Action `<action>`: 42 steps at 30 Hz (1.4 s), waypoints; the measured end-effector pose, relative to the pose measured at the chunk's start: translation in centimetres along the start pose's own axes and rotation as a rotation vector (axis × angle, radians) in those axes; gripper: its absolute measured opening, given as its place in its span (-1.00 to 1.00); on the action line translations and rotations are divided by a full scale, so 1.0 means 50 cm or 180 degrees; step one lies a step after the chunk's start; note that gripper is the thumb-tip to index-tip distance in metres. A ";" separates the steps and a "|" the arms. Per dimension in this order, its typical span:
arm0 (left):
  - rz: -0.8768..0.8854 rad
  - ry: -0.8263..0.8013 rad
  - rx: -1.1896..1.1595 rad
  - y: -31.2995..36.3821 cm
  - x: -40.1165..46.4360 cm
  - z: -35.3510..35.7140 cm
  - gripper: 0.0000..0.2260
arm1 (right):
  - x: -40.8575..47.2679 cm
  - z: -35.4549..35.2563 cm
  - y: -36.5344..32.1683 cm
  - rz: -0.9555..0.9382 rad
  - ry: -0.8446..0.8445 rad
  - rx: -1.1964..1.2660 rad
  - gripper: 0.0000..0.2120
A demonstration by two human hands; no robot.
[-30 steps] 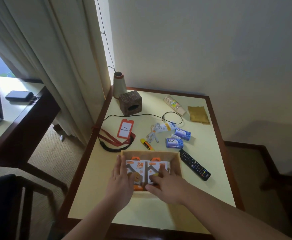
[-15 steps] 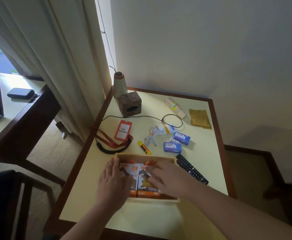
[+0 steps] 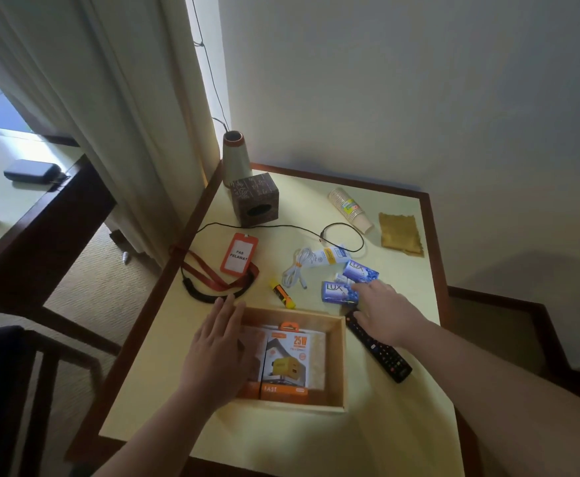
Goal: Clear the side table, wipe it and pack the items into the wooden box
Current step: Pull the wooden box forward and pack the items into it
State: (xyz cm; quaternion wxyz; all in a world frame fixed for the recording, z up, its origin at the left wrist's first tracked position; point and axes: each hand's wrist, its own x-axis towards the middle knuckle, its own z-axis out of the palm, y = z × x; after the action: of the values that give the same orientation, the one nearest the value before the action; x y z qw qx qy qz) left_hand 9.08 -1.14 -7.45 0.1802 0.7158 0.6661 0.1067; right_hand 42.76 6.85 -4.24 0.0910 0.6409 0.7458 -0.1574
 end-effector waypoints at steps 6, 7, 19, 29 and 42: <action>0.0008 0.0001 0.0095 0.002 -0.001 -0.001 -0.34 | 0.040 0.014 0.021 -0.0090 -0.0098 -0.0343 -0.50; 0.0013 0.0005 0.0103 0.001 -0.001 0.001 -0.34 | 0.047 0.014 0.021 -0.0133 -0.0083 -0.0396 -0.50; -0.0030 0.0023 0.0189 -0.008 0.001 0.015 -0.31 | 0.209 -0.014 -0.034 -0.0383 0.0187 -0.0540 -0.59; 0.0004 0.0135 0.0104 -0.004 -0.001 0.007 -0.35 | 0.302 -0.003 -0.068 -0.0373 -0.0046 -0.0842 -0.28; -0.0018 0.0036 0.0054 -0.012 0.001 0.018 -0.33 | 0.279 -0.030 -0.069 -0.0739 0.0261 -0.1241 -0.69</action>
State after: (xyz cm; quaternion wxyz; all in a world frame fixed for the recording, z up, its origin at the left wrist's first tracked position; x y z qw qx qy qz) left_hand 8.90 -1.16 -8.49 0.1706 0.7148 0.6701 0.1045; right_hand 37.21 19.88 -7.13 0.1640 0.5269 0.8339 0.0064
